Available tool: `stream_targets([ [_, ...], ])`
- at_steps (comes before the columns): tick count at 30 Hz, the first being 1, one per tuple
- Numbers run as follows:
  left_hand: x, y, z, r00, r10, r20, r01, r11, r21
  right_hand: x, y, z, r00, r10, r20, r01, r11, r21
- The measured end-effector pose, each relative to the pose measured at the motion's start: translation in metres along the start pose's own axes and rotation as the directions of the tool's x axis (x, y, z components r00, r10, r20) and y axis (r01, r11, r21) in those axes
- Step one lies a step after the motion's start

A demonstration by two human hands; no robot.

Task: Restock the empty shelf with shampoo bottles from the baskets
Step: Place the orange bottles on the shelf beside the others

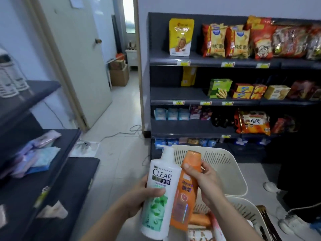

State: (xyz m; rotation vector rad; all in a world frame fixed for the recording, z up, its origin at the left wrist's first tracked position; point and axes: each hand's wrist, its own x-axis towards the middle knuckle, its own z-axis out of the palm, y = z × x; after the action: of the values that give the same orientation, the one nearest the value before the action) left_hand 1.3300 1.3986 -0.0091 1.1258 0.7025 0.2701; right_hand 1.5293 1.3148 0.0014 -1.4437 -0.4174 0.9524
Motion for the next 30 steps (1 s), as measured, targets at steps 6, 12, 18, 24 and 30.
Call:
stream_targets([
  [6,-0.052,0.041,-0.063,0.969,0.136,-0.206,-0.132,0.991,0.032,0.005,-0.020,0.084,0.983,-0.058,0.173,0.069,0.996,-0.062],
  [12,-0.110,0.075,-0.130,0.879,0.250,-0.407,-0.233,0.968,0.091,-0.006,-0.033,0.178,0.927,-0.088,0.364,0.145,0.981,-0.131],
  [18,-0.172,0.099,-0.195,0.758,0.352,-0.549,-0.311,0.935,0.170,-0.024,-0.047,0.275,0.847,-0.103,0.521,0.208,0.967,-0.147],
  [24,-0.216,0.124,-0.253,0.591,0.417,-0.690,-0.382,0.899,0.215,-0.040,-0.057,0.365,0.737,-0.145,0.660,0.274,0.957,-0.096],
  [30,-0.244,0.145,-0.303,0.468,0.450,-0.760,-0.429,0.868,0.250,-0.041,-0.060,0.437,0.674,-0.158,0.722,0.300,0.951,-0.072],
])
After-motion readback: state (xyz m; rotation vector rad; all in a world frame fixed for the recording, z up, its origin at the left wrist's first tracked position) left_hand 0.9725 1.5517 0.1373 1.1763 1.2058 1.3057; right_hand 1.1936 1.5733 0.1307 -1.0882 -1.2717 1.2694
